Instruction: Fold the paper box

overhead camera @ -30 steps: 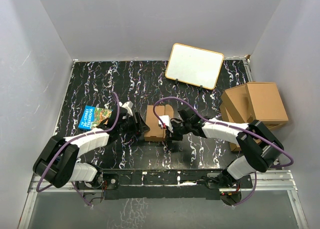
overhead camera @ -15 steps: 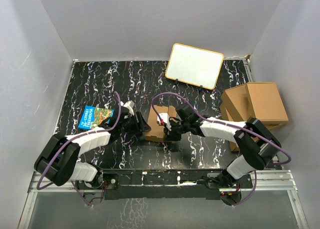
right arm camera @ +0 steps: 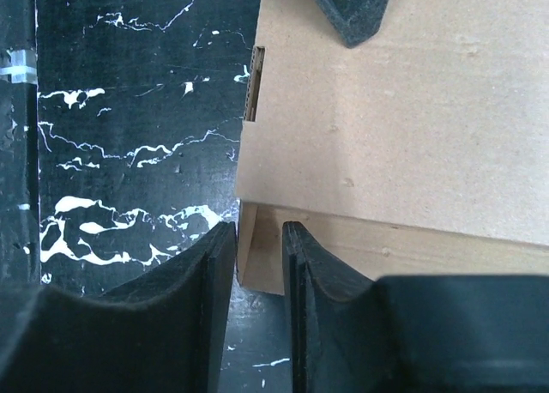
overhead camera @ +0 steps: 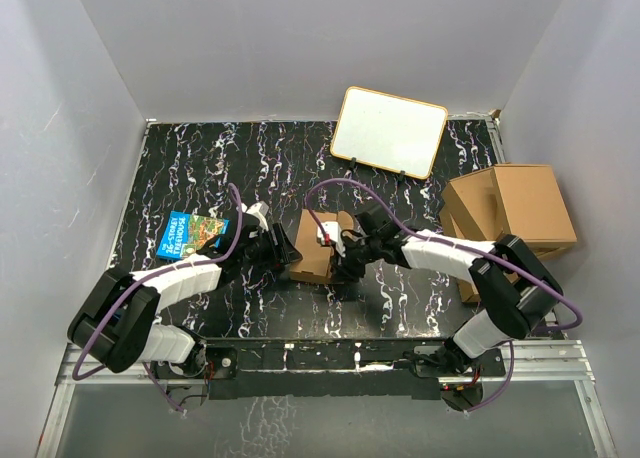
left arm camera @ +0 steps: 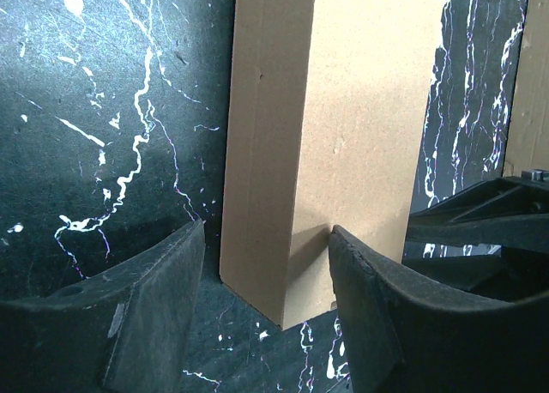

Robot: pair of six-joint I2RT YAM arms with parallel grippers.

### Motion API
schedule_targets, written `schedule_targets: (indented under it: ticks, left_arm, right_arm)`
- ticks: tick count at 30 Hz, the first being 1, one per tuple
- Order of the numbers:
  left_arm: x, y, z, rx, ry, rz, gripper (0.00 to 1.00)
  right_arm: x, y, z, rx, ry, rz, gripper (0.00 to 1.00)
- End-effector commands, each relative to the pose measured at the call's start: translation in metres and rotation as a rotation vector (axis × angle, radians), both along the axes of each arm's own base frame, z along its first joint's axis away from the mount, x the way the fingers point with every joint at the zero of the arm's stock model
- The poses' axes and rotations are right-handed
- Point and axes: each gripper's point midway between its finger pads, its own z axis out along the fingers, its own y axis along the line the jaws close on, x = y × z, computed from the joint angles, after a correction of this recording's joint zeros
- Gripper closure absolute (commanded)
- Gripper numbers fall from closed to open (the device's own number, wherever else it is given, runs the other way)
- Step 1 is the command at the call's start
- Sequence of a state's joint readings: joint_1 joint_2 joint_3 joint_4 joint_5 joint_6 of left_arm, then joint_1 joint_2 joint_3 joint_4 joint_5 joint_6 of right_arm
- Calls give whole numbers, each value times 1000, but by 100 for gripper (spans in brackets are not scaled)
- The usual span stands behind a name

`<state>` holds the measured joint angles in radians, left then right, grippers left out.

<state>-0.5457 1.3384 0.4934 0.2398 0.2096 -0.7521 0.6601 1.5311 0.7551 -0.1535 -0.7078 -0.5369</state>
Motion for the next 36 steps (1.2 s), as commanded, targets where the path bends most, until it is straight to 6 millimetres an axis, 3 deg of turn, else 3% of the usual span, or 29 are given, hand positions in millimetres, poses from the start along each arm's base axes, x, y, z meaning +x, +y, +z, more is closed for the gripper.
schedule_targets:
  ticks: [1,6,20,23,29,36]
  left_arm:
    - [-12,12,-16,79,49,0,43]
    - [-12,12,-16,76,49,-2,43]
    - [-12,10,-17,70,53,-7,43]
    - [-12,9,-17,70,53,-8,43]
    - [-12,8,-19,70,59,-16,43]
    - [-12,4,-19,64,54,-51,44]
  right_arm:
    - [12,5,37,94,-87,47,65]
    - [7,-6,35,91,-108,70,64]
    - [-3,-4,11,39,-40,92,64]
    - [-5,-4,6,19,-34,97,68]
    - [-4,-2,6,13,-43,97,90]
    - [-2,8,17,43,-17,68,92]
